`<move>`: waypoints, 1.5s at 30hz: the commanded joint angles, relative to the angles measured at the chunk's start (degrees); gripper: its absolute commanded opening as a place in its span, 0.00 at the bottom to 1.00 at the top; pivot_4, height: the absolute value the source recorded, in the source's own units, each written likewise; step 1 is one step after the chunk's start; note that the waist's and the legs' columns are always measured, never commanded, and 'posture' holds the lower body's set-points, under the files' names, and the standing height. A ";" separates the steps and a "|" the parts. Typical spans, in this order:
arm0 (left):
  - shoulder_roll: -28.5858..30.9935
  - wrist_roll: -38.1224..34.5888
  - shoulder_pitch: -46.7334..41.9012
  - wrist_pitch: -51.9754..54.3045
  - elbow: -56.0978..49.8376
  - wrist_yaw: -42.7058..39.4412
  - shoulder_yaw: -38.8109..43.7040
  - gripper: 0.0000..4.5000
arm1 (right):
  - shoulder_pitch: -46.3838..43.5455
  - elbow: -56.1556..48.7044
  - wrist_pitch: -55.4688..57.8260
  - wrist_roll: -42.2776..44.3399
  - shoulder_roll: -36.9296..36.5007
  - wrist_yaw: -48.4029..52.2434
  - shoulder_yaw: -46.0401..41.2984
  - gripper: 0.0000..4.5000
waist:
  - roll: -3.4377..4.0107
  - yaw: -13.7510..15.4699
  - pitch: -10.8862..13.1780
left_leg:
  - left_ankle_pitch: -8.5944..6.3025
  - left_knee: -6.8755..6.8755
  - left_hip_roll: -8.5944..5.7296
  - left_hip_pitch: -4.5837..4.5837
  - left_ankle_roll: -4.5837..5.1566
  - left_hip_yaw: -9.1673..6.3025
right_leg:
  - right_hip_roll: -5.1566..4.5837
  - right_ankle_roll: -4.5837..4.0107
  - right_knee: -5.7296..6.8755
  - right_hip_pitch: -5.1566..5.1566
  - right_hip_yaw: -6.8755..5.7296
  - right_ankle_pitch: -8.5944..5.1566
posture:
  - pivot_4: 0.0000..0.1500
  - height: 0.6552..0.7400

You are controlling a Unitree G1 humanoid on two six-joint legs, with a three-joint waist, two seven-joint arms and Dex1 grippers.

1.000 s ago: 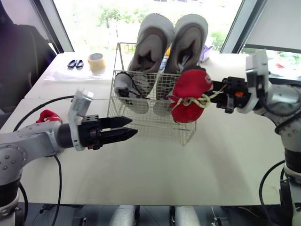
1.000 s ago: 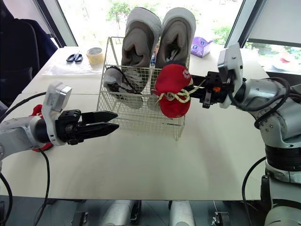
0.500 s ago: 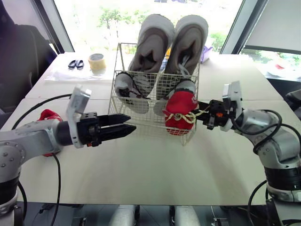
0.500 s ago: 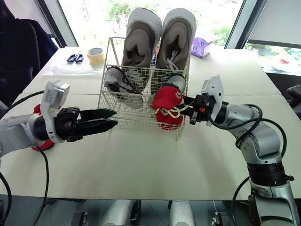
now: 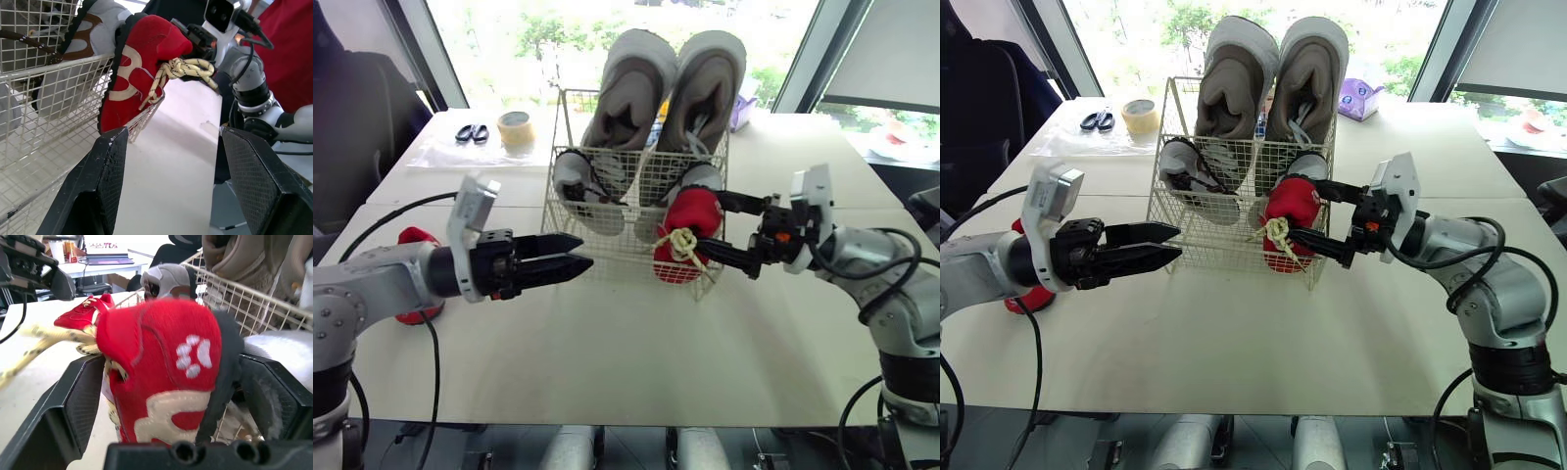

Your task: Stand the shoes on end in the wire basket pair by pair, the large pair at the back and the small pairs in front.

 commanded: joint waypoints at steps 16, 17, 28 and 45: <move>-9.09 -5.09 -8.67 -10.27 5.93 21.59 9.13 0.69 | -8.95 -1.48 9.94 16.05 -11.44 -6.36 -14.73 0.99 | -0.01 0.21 0.00 | -0.01 0.17 0.01 -0.10 0.01 -0.07 | -0.04 0.01 -0.03 0.02 -0.02 0.01 | 1.00 0.01; -10.18 -5.28 -9.36 -11.84 5.29 24.61 9.90 0.69 | -9.92 -0.61 10.02 16.90 -10.94 -6.57 -14.86 0.99 | -0.01 0.19 0.00 | -0.01 0.17 0.00 -0.12 0.01 -0.06 | -0.04 0.01 -0.03 0.00 -0.01 0.01 | 1.00 0.01; 1.25 21.20 -24.79 -12.51 28.46 52.34 10.94 0.69 | -23.73 0.48 19.10 30.72 -8.31 -1.96 -4.78 0.99 | -0.03 -0.24 0.01 | -0.02 0.26 0.03 -0.12 0.05 -0.03 | 0.11 0.10 0.23 -0.09 -0.01 0.07 | 1.00 0.01; 26.45 34.95 -12.76 16.99 47.60 17.26 -1.07 0.69 | -23.59 2.67 10.58 15.36 -5.05 7.78 3.00 0.99 | -0.11 -0.22 0.00 | 0.09 -0.17 0.00 -0.03 -0.20 0.02 | 0.09 0.43 0.17 -0.27 0.07 0.28 | 1.00 0.01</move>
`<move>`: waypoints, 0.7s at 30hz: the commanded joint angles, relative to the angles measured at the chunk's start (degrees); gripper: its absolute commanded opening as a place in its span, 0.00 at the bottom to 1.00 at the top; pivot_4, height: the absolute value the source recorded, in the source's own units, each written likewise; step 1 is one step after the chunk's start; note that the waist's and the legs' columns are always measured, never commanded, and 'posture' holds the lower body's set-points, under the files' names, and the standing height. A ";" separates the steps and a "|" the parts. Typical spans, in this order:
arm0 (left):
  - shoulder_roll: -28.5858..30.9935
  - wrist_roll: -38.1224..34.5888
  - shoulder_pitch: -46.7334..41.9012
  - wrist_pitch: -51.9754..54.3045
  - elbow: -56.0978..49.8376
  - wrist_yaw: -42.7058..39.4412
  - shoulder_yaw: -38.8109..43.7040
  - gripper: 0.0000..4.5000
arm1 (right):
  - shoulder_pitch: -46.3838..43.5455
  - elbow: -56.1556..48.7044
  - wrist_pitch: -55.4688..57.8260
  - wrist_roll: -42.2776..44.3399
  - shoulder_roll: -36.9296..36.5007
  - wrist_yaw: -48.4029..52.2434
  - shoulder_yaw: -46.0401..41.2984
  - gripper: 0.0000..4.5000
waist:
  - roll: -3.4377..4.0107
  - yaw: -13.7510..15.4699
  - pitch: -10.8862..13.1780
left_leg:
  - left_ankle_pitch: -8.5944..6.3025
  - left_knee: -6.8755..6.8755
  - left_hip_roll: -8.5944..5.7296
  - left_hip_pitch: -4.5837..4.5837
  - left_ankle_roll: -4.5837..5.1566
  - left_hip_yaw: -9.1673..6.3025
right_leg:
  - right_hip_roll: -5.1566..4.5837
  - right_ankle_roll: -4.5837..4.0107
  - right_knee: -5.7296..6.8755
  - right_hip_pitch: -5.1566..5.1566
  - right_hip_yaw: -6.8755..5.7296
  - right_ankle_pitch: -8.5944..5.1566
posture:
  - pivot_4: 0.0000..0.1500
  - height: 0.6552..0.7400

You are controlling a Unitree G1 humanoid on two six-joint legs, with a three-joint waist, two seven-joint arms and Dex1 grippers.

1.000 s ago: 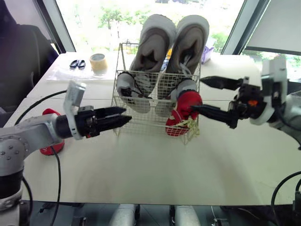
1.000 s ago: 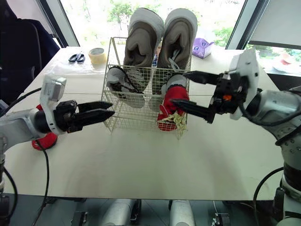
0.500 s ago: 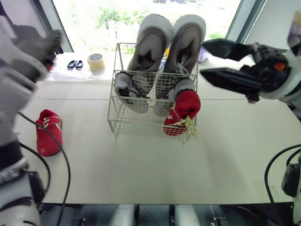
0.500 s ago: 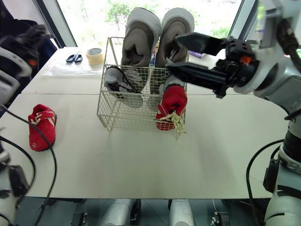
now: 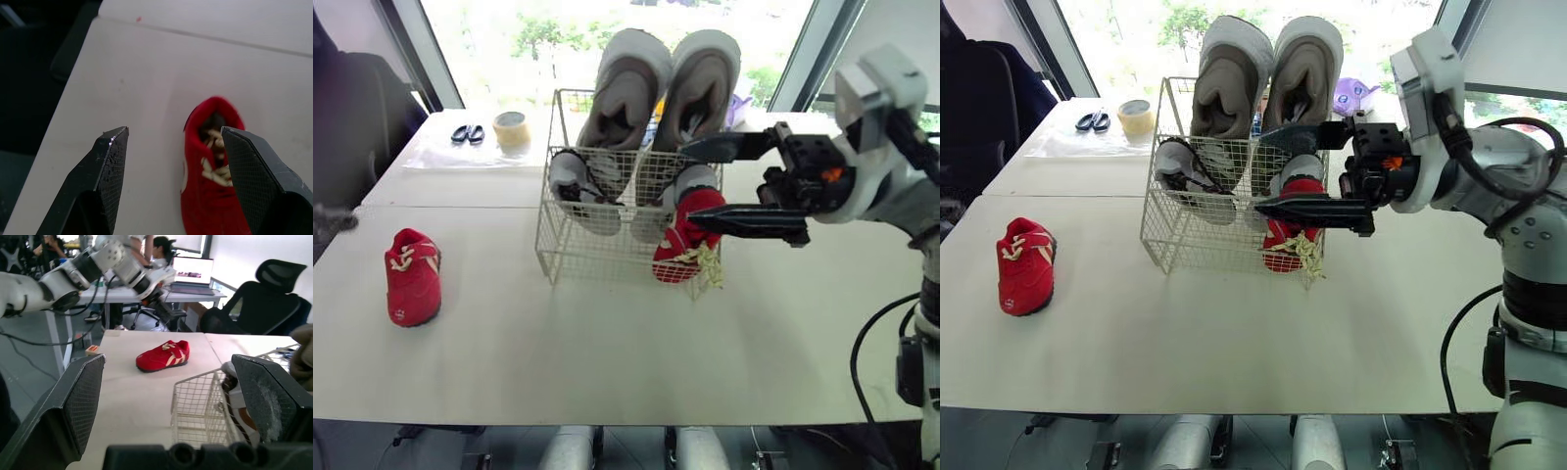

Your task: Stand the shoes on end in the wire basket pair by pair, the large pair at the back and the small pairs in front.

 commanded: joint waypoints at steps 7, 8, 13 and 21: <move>-2.49 13.48 -17.70 -0.54 21.22 -15.36 -11.68 0.69 | 5.48 -5.60 -2.29 -3.34 1.88 -3.85 -1.47 0.99 | -0.24 0.39 -0.10 | 0.05 0.03 -0.08 -0.17 -0.07 -0.13 | -0.04 0.01 -0.06 -0.01 -0.08 0.03 | 1.00 0.01; -3.13 14.62 -19.36 -0.56 22.64 -16.41 -12.16 0.69 | 5.81 -5.99 -2.24 -3.27 1.97 -4.24 -1.56 0.99 | -0.24 0.38 -0.10 | 0.05 0.04 -0.08 -0.17 -0.07 -0.12 | -0.04 0.02 -0.06 -0.01 -0.09 0.03 | 1.00 0.01; -5.84 22.96 -26.46 -4.97 30.52 -18.92 -15.22 0.69 | 8.22 -7.71 -1.86 -2.71 2.08 -7.03 -3.11 0.99 | -0.29 -0.22 -0.12 | 0.06 0.03 -0.03 -0.13 -0.06 -0.12 | 0.00 0.02 0.00 -0.04 -0.09 0.03 | 1.00 0.01; -9.43 29.31 -29.29 -6.41 34.85 -24.89 -17.51 0.69 | 11.77 -10.37 -2.24 -2.72 2.40 -10.28 -4.20 0.99 | -0.30 0.05 -0.12 | 0.06 0.03 -0.03 -0.15 -0.06 -0.05 | -0.02 0.02 0.03 -0.07 -0.05 0.03 | 1.00 0.01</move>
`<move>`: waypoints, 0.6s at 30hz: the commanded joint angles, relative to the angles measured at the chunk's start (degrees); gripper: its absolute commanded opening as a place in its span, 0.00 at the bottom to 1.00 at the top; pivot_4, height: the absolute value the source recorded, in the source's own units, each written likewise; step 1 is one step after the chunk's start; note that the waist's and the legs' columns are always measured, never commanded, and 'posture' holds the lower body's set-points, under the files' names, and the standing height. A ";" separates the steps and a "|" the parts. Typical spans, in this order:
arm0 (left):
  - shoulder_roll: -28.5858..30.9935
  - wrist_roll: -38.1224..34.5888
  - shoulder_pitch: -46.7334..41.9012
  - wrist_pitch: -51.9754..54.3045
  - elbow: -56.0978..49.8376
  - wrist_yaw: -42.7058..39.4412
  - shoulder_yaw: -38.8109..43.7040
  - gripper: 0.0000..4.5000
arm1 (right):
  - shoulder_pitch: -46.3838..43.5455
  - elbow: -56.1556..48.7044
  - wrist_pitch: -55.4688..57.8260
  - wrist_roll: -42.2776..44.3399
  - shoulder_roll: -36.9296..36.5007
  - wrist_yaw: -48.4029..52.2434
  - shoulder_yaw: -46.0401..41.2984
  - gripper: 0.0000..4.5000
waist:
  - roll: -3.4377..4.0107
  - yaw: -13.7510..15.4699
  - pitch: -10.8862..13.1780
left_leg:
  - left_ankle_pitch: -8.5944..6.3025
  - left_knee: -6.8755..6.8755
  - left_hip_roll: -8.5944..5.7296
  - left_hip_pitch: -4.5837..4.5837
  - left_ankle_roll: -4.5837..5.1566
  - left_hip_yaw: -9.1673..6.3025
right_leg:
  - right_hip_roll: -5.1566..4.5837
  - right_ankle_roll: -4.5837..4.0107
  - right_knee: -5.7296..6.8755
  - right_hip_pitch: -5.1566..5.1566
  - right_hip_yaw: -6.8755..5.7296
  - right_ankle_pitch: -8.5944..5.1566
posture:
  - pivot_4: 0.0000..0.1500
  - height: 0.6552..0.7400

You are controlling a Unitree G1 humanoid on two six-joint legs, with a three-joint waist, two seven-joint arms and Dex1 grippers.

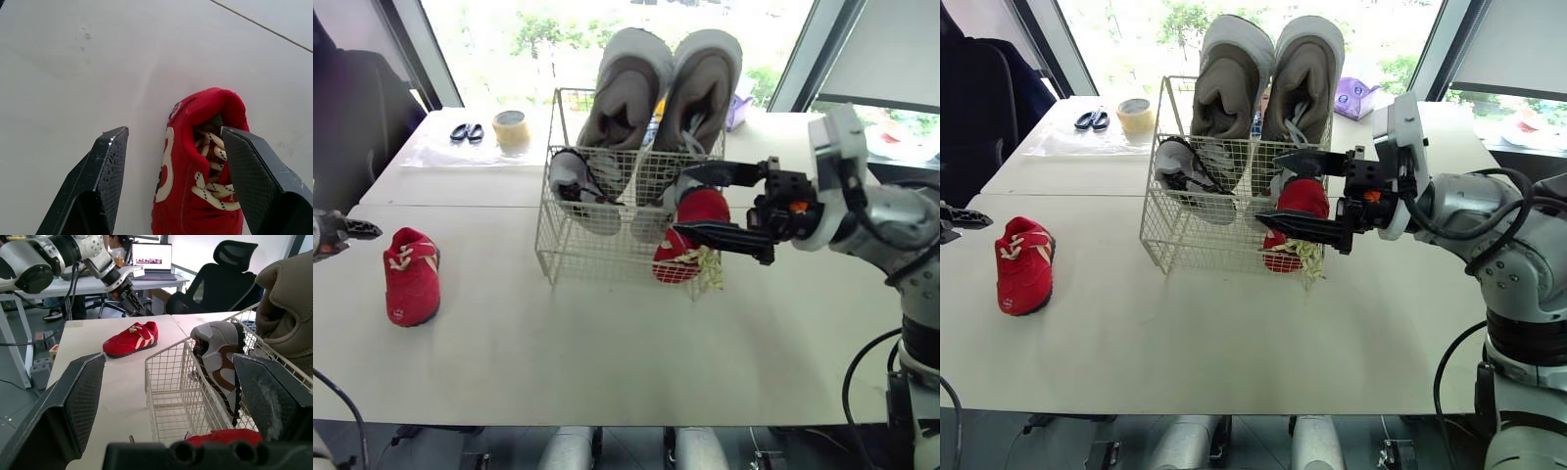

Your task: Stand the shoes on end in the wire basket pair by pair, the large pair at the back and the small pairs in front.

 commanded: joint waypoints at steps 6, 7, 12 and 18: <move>-5.00 4.85 0.44 -6.06 7.04 -1.50 3.02 0.69 | -1.11 -1.68 -1.23 0.54 0.02 -1.47 -1.71 0.99 | -0.04 0.12 -0.01 | 0.00 0.07 0.00 -0.02 0.00 -0.04 | 0.01 0.00 0.02 0.03 -0.03 0.00 | 1.00 0.01; -5.55 5.39 0.56 -6.90 7.93 -1.55 3.08 0.69 | -1.24 -1.81 -1.12 0.59 -0.10 -1.55 -1.67 0.99 | -0.04 0.12 -0.01 | 0.00 0.07 0.00 -0.02 0.00 -0.03 | 0.01 0.00 0.02 0.02 -0.03 0.00 | 1.00 0.01; -8.97 7.85 2.53 -9.91 10.66 -2.63 2.74 0.63 | -1.76 -1.96 -0.55 0.49 -1.51 -1.34 -2.02 1.00 | -0.05 0.11 -0.02 | 0.00 0.06 0.00 -0.01 0.00 -0.03 | 0.00 0.01 0.02 0.02 -0.03 0.00 | 1.00 0.01; -10.25 9.03 3.27 -9.59 10.01 -3.30 4.05 0.07 | -2.43 -1.11 -0.49 -0.20 -2.17 -1.25 -1.79 1.00 | -0.04 0.13 -0.04 | 0.00 0.08 -0.01 0.05 0.00 -0.01 | -0.02 0.01 0.03 0.09 -0.02 0.01 | 1.00 0.01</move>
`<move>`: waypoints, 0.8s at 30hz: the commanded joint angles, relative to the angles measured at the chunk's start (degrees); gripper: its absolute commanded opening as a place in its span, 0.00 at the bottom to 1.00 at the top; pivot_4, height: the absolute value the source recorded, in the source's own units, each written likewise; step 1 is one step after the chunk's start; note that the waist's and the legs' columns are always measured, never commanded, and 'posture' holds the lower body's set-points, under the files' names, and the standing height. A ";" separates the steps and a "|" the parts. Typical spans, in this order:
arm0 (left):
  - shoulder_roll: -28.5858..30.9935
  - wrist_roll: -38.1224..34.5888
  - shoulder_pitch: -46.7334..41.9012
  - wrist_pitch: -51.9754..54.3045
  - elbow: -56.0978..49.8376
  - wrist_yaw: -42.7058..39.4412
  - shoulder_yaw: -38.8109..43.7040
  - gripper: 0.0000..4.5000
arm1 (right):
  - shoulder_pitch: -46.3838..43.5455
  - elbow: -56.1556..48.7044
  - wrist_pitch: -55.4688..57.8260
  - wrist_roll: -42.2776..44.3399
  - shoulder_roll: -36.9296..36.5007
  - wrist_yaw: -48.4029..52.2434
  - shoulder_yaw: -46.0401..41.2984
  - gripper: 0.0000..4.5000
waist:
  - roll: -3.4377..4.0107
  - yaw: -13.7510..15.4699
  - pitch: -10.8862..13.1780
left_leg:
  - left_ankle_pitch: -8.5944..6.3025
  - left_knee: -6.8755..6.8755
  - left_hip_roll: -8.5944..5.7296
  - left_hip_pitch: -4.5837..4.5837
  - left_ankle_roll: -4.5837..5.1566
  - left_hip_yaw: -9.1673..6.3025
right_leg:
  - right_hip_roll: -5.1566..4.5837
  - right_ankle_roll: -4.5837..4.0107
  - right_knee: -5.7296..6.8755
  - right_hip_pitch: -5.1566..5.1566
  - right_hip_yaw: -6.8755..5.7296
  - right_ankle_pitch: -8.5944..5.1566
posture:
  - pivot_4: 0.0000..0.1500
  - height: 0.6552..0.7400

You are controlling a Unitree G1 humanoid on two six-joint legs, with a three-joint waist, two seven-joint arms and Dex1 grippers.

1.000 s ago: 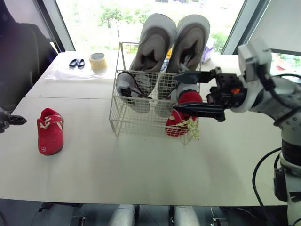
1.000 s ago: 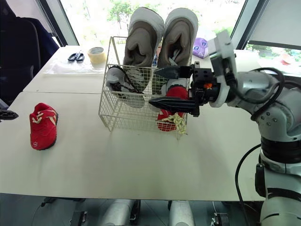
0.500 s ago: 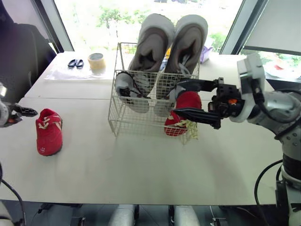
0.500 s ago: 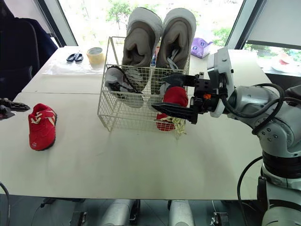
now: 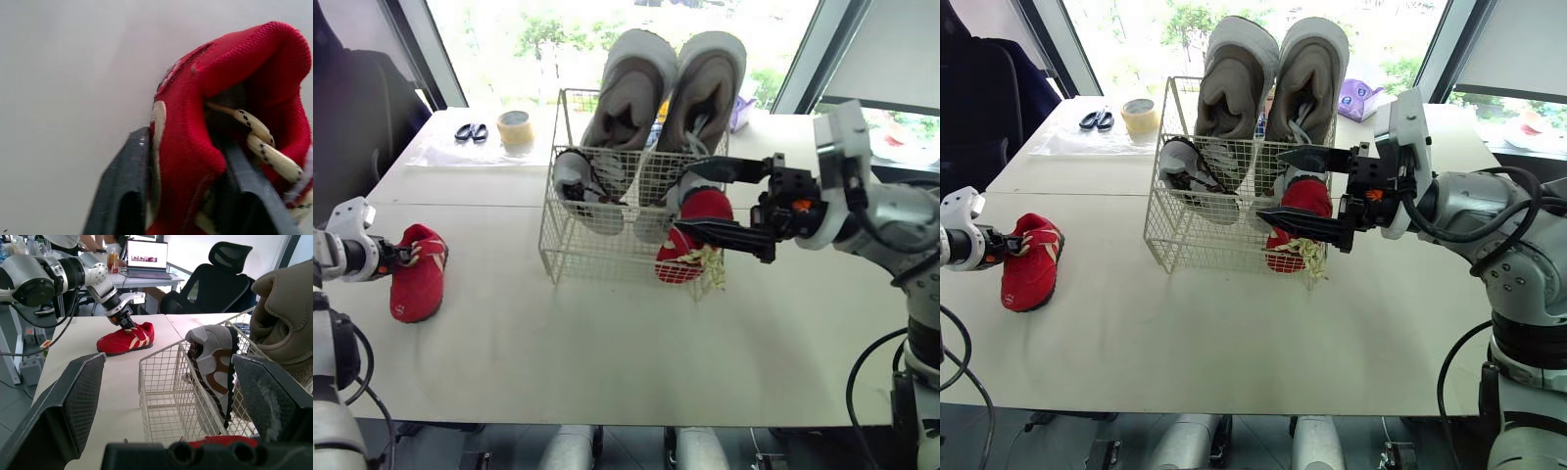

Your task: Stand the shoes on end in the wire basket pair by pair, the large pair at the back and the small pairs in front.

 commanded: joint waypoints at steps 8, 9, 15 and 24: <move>3.55 -3.34 -2.25 3.28 -9.36 -1.64 9.60 0.00 | -3.23 2.21 -0.81 -1.28 -0.99 2.08 -0.30 1.00 | -0.15 -0.09 0.05 | 0.00 0.05 0.01 -0.06 0.00 -0.03 | 0.02 0.00 0.03 -0.04 -0.01 0.00 | 1.00 0.01; 3.55 -5.45 -2.60 3.87 -13.76 -0.92 13.17 0.00 | -3.75 2.85 -0.53 -1.00 -1.10 2.74 -0.34 1.00 | -0.21 -0.05 0.06 | 0.00 0.08 0.03 -0.12 0.00 -0.06 | 0.04 0.00 0.05 -0.08 -0.03 0.00 | 1.00 0.01; -10.99 -18.93 3.42 -2.26 -57.31 12.32 39.55 0.00 | -8.69 8.11 0.16 -0.54 0.06 5.35 0.22 1.00 | -0.31 -0.02 0.06 | -0.02 0.25 0.01 -0.16 -0.02 -0.09 | -0.15 0.00 -0.09 0.05 -0.04 0.01 | 1.00 0.01; -36.36 -31.18 9.58 -5.86 -94.25 31.01 37.84 0.00 | -17.46 18.68 -1.14 -4.95 1.39 12.62 4.56 1.00 | -0.30 0.09 0.03 | -0.02 0.49 0.01 -0.08 -0.02 -0.11 | 0.00 0.11 -0.06 0.21 -0.05 0.10 | 1.00 0.01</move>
